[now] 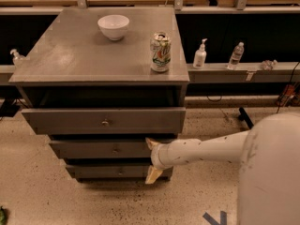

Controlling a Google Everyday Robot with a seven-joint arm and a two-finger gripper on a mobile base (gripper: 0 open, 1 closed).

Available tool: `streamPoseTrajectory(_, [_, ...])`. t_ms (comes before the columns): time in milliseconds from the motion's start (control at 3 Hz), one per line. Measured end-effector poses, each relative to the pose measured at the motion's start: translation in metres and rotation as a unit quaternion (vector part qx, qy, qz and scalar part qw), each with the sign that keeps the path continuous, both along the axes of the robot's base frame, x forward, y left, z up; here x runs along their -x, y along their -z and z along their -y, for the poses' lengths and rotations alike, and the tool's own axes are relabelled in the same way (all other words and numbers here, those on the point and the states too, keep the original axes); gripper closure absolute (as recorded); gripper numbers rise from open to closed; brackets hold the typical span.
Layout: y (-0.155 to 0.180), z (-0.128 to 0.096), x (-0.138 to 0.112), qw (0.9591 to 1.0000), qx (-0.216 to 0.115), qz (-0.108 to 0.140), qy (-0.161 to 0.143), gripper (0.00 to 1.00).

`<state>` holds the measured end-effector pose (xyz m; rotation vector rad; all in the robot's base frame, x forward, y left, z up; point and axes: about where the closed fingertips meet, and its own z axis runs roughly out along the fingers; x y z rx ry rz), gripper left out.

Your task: Open middle drawer

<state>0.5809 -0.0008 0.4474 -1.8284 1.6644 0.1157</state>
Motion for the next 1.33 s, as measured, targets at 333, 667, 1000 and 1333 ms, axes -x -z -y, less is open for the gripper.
streamPoseTrajectory(333, [0.011,-0.005,-0.019,0.9997,0.012,0.016,0.015,0.0])
streamPoseTrajectory(667, [0.015,-0.009,-0.03,0.9995,0.012,0.018,0.023,0.0])
streamPoseTrajectory(1000, [0.022,-0.011,-0.04,0.9994,0.016,0.005,0.029,0.16])
streamPoseTrajectory(1333, [0.034,-0.013,-0.044,0.9992,0.021,-0.013,0.032,0.22])
